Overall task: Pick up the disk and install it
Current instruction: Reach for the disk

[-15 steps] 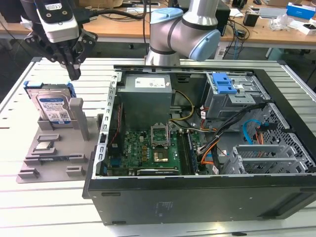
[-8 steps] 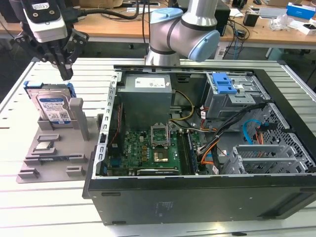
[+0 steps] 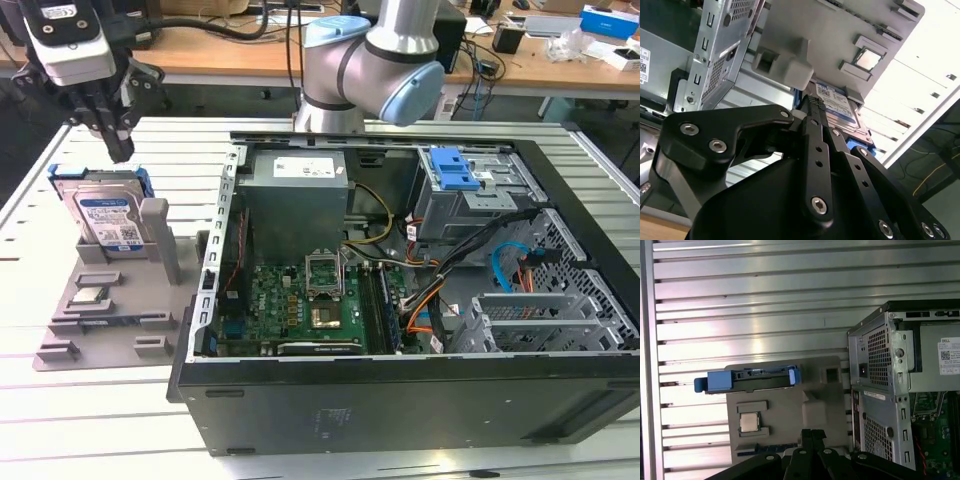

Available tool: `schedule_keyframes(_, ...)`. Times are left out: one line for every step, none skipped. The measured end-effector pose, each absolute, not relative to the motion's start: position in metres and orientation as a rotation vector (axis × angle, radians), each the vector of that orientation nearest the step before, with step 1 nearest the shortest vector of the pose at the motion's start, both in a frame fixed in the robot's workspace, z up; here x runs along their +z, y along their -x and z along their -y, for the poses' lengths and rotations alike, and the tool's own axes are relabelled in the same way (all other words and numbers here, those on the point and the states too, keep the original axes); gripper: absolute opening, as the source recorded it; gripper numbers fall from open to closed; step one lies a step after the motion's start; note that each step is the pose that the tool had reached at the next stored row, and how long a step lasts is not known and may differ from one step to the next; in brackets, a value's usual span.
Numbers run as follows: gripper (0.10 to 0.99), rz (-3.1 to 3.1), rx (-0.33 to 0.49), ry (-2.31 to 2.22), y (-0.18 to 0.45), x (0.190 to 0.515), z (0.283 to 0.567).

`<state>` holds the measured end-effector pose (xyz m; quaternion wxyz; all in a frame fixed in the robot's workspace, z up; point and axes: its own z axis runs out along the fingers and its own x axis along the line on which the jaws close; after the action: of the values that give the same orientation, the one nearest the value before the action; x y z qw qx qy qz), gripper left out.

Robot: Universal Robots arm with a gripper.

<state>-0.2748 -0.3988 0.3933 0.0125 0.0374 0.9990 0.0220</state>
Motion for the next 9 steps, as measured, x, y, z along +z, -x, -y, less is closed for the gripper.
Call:
schedule_keyframes(0.102, -3.114, 0.069, -0.117, 0.276, 0.393, 0.399)
schedule_keyframes(0.102, -3.114, 0.069, -0.117, 0.278, 0.393, 0.399)
schedule_keyframes(0.102, -3.114, 0.069, -0.117, 0.28, 0.393, 0.399)
schedule_keyframes(0.102, -3.114, 0.069, -0.117, 0.281, 0.393, 0.399)
schedule_keyframes(0.102, -3.114, 0.069, -0.117, 0.283, 0.393, 0.399)
schedule_keyframes(0.102, -3.114, 0.069, -0.117, 0.284, 0.393, 0.399)
schedule_keyframes(0.102, -3.114, 0.069, -0.116, 0.286, 0.393, 0.399)
schedule_keyframes(0.102, -3.114, 0.069, -0.117, 0.287, 0.393, 0.399)
schedule_keyframes(0.102, -3.114, 0.069, -0.116, 0.289, 0.393, 0.399)
